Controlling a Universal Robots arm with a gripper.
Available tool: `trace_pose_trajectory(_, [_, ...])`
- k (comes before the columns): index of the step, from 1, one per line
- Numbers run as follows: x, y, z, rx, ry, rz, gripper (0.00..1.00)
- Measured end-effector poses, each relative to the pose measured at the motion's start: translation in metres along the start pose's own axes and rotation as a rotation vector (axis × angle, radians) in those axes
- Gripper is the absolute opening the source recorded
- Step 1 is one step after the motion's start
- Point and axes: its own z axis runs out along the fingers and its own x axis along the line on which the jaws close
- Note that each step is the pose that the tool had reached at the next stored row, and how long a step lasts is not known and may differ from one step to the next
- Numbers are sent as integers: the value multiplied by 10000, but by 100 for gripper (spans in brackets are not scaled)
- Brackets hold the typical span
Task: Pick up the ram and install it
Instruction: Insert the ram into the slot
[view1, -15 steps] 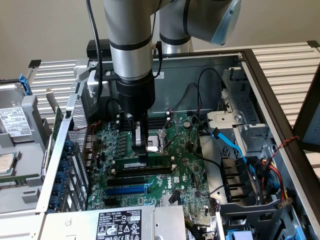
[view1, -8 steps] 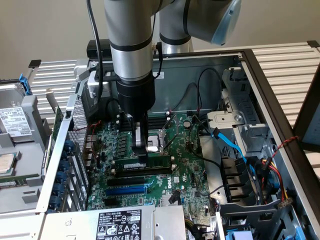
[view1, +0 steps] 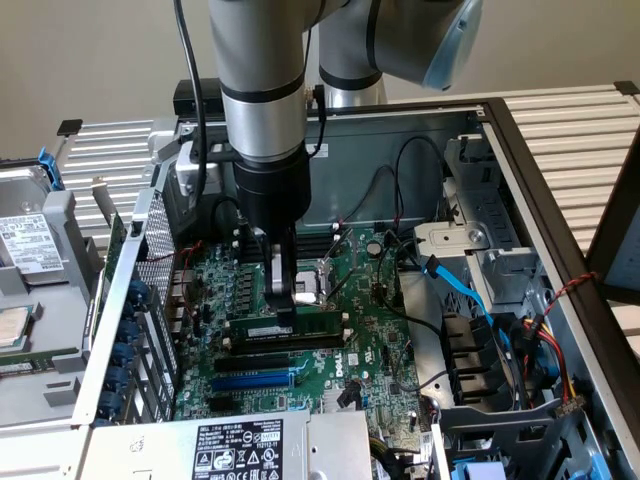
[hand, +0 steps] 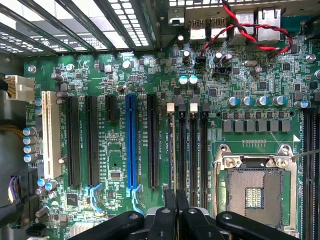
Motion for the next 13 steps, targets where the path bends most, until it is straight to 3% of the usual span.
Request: trace_pose_trajectory(13, [-1,-14,1,-16,0,-5,12])
